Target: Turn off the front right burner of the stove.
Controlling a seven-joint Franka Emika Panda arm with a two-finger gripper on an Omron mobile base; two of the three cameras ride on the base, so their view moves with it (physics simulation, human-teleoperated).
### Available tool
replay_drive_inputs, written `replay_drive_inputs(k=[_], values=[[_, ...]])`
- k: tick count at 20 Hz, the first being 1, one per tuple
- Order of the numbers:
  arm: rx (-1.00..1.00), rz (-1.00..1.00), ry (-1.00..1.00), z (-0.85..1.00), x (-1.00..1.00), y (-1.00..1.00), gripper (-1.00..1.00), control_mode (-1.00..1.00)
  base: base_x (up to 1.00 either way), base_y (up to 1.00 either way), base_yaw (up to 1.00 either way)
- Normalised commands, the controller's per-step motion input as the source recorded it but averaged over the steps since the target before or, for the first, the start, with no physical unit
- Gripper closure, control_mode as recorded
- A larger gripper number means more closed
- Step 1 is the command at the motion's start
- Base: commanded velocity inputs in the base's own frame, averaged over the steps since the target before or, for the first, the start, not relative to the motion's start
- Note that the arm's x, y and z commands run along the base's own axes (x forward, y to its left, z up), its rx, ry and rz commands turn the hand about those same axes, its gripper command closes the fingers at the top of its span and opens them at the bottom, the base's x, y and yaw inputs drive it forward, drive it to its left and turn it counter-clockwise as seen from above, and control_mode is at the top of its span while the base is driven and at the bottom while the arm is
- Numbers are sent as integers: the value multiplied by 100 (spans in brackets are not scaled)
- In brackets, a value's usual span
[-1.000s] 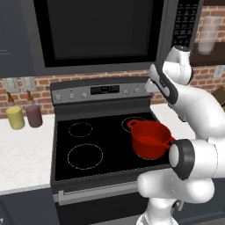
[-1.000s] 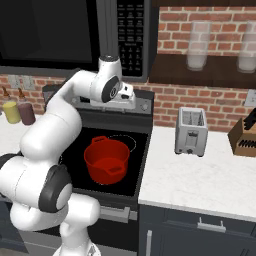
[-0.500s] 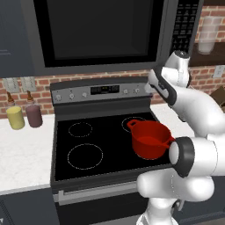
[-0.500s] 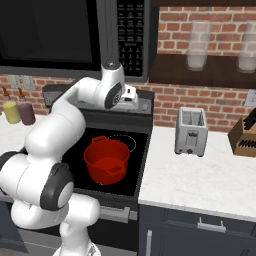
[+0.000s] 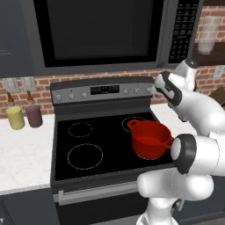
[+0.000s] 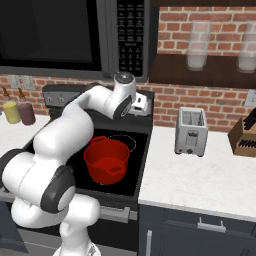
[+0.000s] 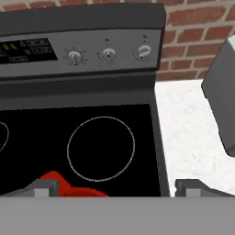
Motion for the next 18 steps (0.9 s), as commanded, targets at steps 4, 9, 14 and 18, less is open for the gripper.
replay_drive_inputs(k=[4, 9, 14, 18], values=[[22, -5, 0, -17, 0, -18, -100, -100, 0, 0, 0], [33, -7, 0, -1, 9, -19, -100, -100, 0, 0, 0], [28, -9, 1, 0, 14, -21, -100, -100, 0, 0, 0], [9, -7, -3, -1, 13, -21, -100, -100, 0, 0, 0]])
